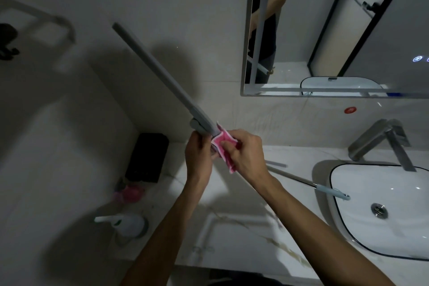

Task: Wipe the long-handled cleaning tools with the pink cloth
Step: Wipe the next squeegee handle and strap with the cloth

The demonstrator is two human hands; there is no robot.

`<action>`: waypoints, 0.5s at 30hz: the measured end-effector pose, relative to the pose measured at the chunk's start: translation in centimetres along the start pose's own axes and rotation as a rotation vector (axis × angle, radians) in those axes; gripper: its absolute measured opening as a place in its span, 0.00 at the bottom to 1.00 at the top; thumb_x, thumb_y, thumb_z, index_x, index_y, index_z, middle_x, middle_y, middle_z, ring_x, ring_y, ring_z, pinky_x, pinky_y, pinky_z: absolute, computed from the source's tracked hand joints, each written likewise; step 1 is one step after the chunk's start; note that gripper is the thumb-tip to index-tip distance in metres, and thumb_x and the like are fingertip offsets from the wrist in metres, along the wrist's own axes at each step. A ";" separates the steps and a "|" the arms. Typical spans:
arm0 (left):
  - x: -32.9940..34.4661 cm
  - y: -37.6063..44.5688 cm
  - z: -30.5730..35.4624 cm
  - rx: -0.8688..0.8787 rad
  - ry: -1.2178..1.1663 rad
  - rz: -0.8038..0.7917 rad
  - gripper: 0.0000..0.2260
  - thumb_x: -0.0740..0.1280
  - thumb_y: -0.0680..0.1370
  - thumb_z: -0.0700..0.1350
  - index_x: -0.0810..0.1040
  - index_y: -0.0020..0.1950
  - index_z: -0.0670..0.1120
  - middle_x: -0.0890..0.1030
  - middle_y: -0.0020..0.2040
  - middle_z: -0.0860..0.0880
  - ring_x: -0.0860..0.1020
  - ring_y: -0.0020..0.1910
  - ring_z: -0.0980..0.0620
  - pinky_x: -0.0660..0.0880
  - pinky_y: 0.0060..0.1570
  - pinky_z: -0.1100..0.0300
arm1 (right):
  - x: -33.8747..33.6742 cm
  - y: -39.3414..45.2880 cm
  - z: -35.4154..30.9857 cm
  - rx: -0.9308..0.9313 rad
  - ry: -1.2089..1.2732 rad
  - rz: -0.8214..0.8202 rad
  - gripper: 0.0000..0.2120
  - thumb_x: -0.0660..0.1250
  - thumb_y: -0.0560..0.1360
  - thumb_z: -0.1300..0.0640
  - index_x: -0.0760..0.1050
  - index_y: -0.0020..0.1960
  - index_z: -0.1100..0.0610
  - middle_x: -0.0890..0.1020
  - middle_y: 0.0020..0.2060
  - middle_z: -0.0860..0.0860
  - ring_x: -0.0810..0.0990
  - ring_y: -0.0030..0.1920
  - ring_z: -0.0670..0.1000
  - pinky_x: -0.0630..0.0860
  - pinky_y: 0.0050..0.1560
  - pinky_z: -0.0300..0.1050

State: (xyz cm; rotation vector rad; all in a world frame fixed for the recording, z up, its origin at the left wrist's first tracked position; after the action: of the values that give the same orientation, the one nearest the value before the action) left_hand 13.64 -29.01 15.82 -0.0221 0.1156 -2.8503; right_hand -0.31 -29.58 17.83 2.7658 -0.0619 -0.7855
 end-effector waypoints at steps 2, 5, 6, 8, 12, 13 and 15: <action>-0.8 0.7 0.5 0.025 -0.005 0.036 0.08 0.61 0.83 0.39 0.77 0.48 0.49 0.83 0.39 0.60 0.82 0.40 0.62 0.82 0.40 0.53 | 0.2 -0.7 1.0 0.032 -0.014 -0.028 0.05 0.71 0.77 0.58 0.85 0.50 0.58 0.85 0.40 0.51 0.82 0.35 0.48 0.78 0.39 0.38; -2.2 1.9 0.8 0.070 0.014 0.093 0.09 0.61 0.83 0.40 0.74 0.44 0.50 0.78 0.37 0.56 0.78 0.37 0.62 0.81 0.43 0.48 | 0.6 -2.1 3.1 0.142 -0.030 -0.097 0.05 0.71 0.78 0.55 0.84 0.45 0.55 0.84 0.35 0.50 0.82 0.31 0.49 0.82 0.35 0.54; -2.5 2.1 1.0 0.077 0.014 0.103 0.10 0.61 0.83 0.40 0.74 0.44 0.50 0.77 0.38 0.53 0.78 0.37 0.63 0.81 0.44 0.49 | 0.7 -2.5 3.8 0.183 -0.029 -0.112 0.05 0.71 0.77 0.55 0.83 0.44 0.54 0.84 0.34 0.50 0.83 0.31 0.49 0.82 0.35 0.55; -2.8 2.2 1.2 0.114 0.035 0.115 0.09 0.62 0.84 0.41 0.73 0.44 0.49 0.77 0.38 0.55 0.77 0.36 0.64 0.81 0.44 0.47 | 0.6 -3.2 4.5 0.243 -0.001 -0.112 0.06 0.72 0.77 0.55 0.82 0.42 0.54 0.84 0.33 0.50 0.83 0.30 0.50 0.82 0.35 0.56; -2.1 1.4 0.7 0.143 0.119 0.106 0.05 0.62 0.80 0.49 0.73 0.45 0.52 0.79 0.38 0.60 0.78 0.39 0.62 0.81 0.43 0.52 | 0.7 -3.1 3.5 0.229 0.017 -0.082 0.04 0.71 0.78 0.56 0.84 0.47 0.55 0.85 0.39 0.50 0.83 0.36 0.45 0.83 0.43 0.47; -1.8 1.2 0.6 0.158 0.167 0.116 0.06 0.62 0.81 0.48 0.72 0.44 0.52 0.79 0.37 0.57 0.78 0.38 0.60 0.79 0.41 0.55 | 0.6 -2.7 2.4 0.185 0.026 -0.057 0.06 0.70 0.78 0.56 0.84 0.51 0.56 0.85 0.40 0.49 0.81 0.38 0.42 0.82 0.43 0.39; -1.1 0.3 0.9 0.164 0.258 0.124 0.08 0.62 0.82 0.43 0.71 0.43 0.48 0.76 0.36 0.55 0.77 0.37 0.54 0.71 0.36 0.62 | 0.3 -1.9 0.2 0.088 0.040 -0.008 0.08 0.70 0.78 0.57 0.84 0.54 0.58 0.84 0.42 0.48 0.80 0.39 0.39 0.77 0.42 0.29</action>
State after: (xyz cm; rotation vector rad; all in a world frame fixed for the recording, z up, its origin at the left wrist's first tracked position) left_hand 14.83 -29.01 16.66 0.3734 -0.0618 -2.7159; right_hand -0.23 -27.87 17.00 2.8646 -0.0800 -0.7462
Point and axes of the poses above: each hand's wrist, its own y-axis towards the middle knuckle, its own x-axis out of the palm, z = x × y, the point moved 6 cm from there along y, towards the middle knuckle
